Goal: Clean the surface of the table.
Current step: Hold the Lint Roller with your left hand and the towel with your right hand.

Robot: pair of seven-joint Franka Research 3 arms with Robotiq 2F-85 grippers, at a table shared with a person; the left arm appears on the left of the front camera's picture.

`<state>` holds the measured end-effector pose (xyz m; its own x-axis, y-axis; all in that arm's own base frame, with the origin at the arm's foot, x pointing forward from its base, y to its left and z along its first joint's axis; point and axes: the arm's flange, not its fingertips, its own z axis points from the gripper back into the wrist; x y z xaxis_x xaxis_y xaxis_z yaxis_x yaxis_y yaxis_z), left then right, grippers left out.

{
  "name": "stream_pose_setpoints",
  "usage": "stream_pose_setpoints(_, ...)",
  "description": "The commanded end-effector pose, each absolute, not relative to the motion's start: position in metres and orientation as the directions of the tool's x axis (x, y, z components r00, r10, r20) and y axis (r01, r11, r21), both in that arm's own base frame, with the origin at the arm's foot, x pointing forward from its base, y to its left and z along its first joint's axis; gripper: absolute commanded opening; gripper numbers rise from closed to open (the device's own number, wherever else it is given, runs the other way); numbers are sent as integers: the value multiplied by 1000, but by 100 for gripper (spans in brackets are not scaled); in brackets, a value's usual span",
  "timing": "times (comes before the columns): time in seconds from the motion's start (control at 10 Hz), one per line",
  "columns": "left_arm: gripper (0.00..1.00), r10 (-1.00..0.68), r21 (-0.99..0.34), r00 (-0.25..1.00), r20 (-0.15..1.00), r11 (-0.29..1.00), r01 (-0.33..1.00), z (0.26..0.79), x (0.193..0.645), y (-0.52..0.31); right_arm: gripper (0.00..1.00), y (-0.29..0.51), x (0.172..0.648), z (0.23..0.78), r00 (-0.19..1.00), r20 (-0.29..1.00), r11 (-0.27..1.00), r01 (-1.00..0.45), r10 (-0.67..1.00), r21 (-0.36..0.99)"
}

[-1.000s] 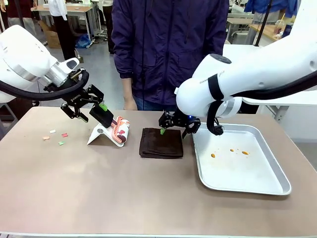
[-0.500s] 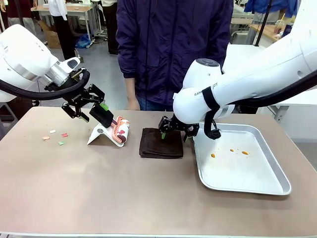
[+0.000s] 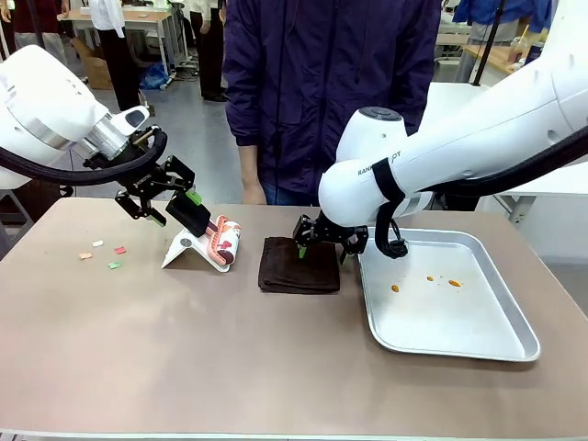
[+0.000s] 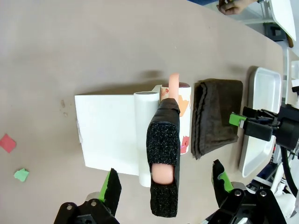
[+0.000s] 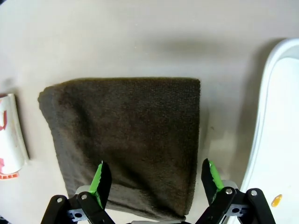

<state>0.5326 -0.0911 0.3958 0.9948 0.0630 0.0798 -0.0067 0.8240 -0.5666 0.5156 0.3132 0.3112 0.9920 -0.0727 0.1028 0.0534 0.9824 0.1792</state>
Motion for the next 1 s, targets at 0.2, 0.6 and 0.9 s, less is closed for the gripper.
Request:
stream_pose_setpoints(0.2,82,90,-578,992,85,816,-25,397,533,-94,100,320,521,309,990,90,986,97,-110,137)
stream_pose_setpoints(0.6,0,91,-580,988,122,815,-4,398,532,-94,38,319,521,304,994,62,989,80,-89,127)
stream_pose_setpoints(0.9,0,96,-579,986,134,815,-1,399,533,-94,0,320,519,303,996,51,989,62,-69,133)
